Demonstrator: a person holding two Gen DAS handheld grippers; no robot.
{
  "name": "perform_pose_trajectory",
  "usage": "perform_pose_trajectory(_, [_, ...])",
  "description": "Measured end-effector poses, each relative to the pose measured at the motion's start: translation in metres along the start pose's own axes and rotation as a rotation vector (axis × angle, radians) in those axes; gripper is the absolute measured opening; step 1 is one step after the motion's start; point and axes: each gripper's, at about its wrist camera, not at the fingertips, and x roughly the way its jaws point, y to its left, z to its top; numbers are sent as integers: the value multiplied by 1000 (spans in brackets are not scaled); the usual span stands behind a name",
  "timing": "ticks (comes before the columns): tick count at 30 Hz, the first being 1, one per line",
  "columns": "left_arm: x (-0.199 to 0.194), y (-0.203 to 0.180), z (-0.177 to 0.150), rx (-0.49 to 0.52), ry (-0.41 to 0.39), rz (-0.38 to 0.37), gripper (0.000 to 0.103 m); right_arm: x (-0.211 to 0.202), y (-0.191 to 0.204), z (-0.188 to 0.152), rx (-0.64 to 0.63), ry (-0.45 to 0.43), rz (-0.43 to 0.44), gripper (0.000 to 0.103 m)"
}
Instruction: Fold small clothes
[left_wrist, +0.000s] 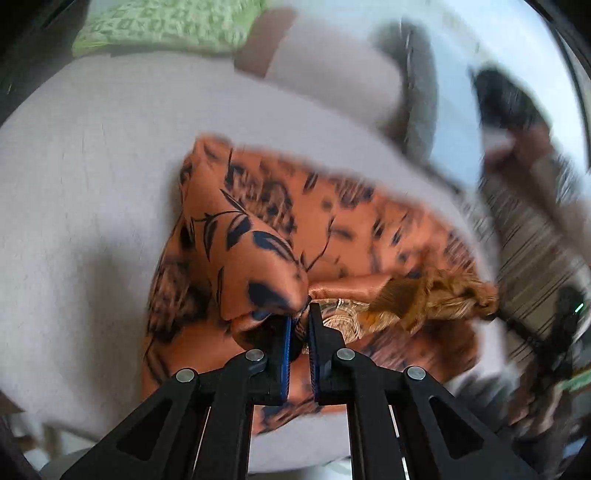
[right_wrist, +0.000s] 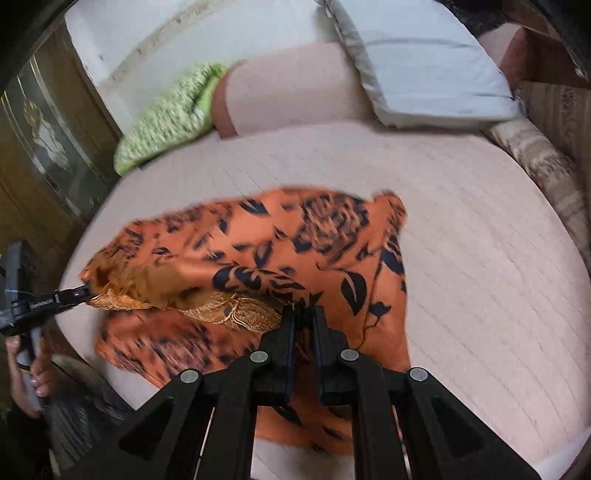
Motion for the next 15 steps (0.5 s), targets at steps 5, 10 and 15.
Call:
perform_pose_trajectory(5, [25,12,-15,-70,87,20,7,35,-4,-25,-14,133,-59,8])
perform_pose_trajectory(10, [-1,5,-31,-37,39,18,8,7,-7,-27,18,80,-60,8])
perform_pose_trajectory(15, [30,-5,-41,15,170,165,10,44,-5,-43,-16,267,-155,12])
